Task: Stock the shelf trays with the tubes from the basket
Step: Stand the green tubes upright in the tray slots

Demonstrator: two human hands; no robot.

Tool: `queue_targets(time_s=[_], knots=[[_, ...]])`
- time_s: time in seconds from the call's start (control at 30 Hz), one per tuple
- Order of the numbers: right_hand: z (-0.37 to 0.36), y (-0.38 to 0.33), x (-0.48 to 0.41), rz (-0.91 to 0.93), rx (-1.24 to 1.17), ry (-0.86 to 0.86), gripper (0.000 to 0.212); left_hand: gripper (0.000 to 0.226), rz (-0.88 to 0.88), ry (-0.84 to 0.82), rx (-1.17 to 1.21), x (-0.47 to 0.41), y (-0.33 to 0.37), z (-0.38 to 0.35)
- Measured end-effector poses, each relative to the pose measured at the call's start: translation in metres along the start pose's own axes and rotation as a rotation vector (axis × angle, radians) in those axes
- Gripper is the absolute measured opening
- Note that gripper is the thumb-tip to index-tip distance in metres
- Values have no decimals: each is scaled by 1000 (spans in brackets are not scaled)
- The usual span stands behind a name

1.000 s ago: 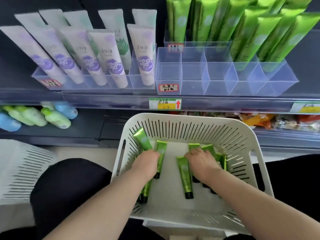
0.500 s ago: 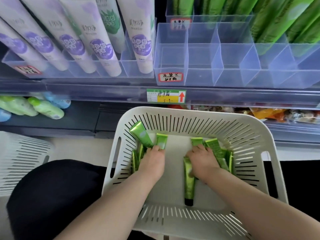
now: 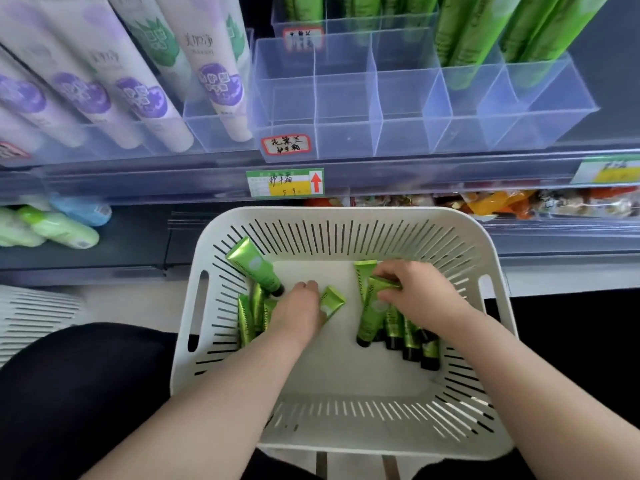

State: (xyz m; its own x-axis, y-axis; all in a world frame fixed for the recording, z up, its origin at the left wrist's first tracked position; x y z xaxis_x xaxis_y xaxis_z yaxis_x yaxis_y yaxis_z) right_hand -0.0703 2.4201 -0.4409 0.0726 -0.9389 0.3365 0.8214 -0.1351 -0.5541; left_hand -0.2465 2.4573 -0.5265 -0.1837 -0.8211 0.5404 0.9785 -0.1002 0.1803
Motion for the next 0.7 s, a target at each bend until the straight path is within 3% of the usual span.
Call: queue_targets(time_s=[0.13,0.4,0.53,0.7], knots=[[-5,4,6,-4,3,22,36,48,43,-52,-51,-6,15,-9],[-11,-4,2,76,16,20,26,26,117,-28,-185,-7,12,-19],[-2,-14,2,112,48,46,24,13,36,65,65,5,12,5],[21,-32,9,159,45,165,21,27,-123,268,300,31,14,52]])
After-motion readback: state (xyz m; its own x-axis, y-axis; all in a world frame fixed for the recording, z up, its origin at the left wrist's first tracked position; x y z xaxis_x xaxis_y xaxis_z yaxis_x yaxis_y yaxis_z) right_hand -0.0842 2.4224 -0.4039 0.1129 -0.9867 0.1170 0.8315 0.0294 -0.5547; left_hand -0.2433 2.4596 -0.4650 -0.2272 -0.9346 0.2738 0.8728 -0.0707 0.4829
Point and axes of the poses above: each hand's wrist, its own x-axis away from the middle knuckle, its own z-axis out of the back of the hand, y = z × x, the point moved 7 cm from there along -x, towards the middle knuckle, and after that the axes turned 10 degrees about z, right-handed, at the moved point
